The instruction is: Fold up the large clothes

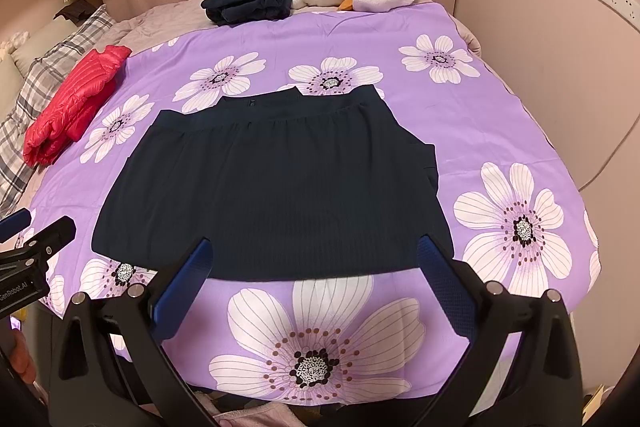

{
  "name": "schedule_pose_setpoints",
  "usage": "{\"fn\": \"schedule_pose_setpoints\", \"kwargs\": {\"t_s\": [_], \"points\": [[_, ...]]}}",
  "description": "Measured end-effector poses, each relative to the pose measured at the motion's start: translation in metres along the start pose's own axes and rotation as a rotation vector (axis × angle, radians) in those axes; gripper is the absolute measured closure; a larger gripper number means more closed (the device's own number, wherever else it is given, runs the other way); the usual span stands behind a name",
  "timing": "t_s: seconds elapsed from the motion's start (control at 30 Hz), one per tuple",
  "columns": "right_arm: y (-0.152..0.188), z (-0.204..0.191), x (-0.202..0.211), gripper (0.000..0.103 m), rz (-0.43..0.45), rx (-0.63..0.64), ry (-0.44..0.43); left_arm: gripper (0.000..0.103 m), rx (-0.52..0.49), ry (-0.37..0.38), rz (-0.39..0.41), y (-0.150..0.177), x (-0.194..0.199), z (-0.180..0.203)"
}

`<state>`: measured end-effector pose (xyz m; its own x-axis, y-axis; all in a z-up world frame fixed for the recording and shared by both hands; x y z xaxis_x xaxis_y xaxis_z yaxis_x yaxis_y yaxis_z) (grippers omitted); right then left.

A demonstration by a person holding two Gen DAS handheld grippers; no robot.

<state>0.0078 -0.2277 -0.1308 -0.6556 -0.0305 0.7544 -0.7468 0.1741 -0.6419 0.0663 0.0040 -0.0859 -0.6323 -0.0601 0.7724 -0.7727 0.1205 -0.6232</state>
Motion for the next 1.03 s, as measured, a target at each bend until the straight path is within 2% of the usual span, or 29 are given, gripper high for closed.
{"fn": "schedule_pose_setpoints", "kwargs": {"t_s": [1.03], "points": [[-0.0056,0.0026,0.0005,0.001,0.009,-0.006,-0.001,0.002,0.007,0.012,-0.013,-0.003,-0.0027,0.005]]}}
Point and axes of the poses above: each gripper's, at about its wrist camera, not at the fingertips, and x roughly against the way its jaws point, z to its right, y to its underside, the point moved 8 cm from there along -x, roughly the way its jaws point, and after that the axes turned 4 degrees about -y, right-handed, at the moved point
